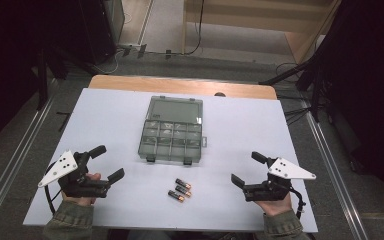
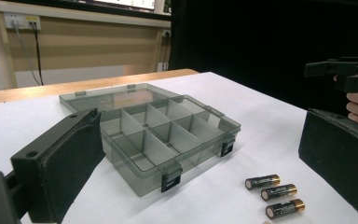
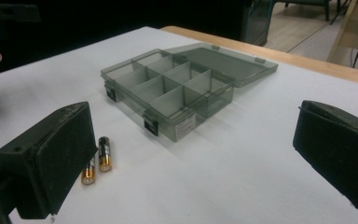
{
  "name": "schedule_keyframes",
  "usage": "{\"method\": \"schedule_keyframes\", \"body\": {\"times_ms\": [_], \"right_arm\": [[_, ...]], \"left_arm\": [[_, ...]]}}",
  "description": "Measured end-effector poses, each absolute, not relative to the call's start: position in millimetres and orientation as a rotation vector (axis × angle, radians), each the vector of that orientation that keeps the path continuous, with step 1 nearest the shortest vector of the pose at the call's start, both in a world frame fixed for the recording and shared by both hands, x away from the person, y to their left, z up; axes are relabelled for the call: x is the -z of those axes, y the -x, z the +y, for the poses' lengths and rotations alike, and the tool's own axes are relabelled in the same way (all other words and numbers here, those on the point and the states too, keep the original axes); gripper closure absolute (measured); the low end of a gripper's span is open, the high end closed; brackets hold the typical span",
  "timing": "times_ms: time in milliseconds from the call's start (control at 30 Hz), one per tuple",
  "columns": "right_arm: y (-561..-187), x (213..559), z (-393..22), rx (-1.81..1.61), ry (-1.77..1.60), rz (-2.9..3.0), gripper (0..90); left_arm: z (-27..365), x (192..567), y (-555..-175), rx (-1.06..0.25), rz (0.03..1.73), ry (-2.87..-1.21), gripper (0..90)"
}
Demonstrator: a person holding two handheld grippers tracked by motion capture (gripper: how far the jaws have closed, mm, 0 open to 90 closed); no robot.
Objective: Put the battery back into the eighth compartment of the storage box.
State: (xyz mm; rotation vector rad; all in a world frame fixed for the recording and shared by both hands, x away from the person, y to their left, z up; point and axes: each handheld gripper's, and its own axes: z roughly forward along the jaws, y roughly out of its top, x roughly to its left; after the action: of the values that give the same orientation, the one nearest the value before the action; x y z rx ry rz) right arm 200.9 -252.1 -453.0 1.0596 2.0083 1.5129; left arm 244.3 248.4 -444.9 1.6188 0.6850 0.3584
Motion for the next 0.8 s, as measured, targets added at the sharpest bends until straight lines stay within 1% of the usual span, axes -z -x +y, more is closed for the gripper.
{"method": "schedule_keyframes", "body": {"times_ms": [400,800], "right_arm": [[-213.6,447.9,-218.3,-1.413,-1.035,2.178,0.0],[-228.3,447.0,-195.0,-1.366,-1.0,2.277,0.0]], "left_arm": [[247.7,445.4,-244.8,-0.361,0.689,-1.623,0.0],[249.6,444.8,-244.8,-0.365,0.696,-1.614,0.0]]}}
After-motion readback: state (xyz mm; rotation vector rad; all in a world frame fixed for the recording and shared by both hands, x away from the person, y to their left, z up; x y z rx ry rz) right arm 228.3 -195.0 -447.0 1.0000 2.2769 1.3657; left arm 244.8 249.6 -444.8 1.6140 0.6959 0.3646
